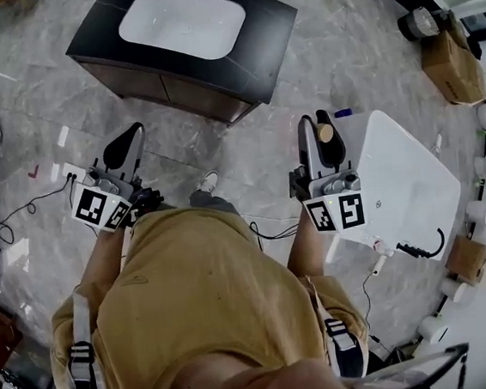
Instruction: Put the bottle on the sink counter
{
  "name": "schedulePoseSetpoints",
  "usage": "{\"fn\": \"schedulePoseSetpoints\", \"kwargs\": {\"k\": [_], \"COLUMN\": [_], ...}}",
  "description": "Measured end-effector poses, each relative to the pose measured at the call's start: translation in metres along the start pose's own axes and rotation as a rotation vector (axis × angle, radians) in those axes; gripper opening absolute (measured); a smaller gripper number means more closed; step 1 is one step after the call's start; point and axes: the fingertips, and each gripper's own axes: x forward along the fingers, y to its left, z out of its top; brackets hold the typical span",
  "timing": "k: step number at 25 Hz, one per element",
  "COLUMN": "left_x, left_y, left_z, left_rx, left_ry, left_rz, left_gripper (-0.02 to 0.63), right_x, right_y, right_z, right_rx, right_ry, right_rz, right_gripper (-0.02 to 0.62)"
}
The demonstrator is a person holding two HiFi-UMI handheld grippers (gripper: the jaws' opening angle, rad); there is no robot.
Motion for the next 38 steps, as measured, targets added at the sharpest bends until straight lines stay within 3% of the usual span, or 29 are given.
{"fn": "schedulePoseSetpoints", "kwargs": {"k": [15,23,38], "left_x": [0.068,0.073,0.099], "left_y": [-0.006,0.028,0.059], "left_z": [0.007,0.013,0.008], "left_rx": [0.058,0.101,0.071], "left_ry": [-0.004,0.007,0.027], "left_rz": [-0.01,-0.011,-0.057], "left_gripper": [0.002,0.002,0.002], "right_x": [0.032,0.046,0.109], "right_y": [-0.028,-0.037,-0.047], "right_z": [-0.019,-0.014,-0.037], "right_rx": [0.01,-0.021,-0.051], "right_ry": [0.052,0.058,0.084], "right_rz": [0.062,0.018,0.0], "right_gripper": [0.121,0.121,0.121]}}
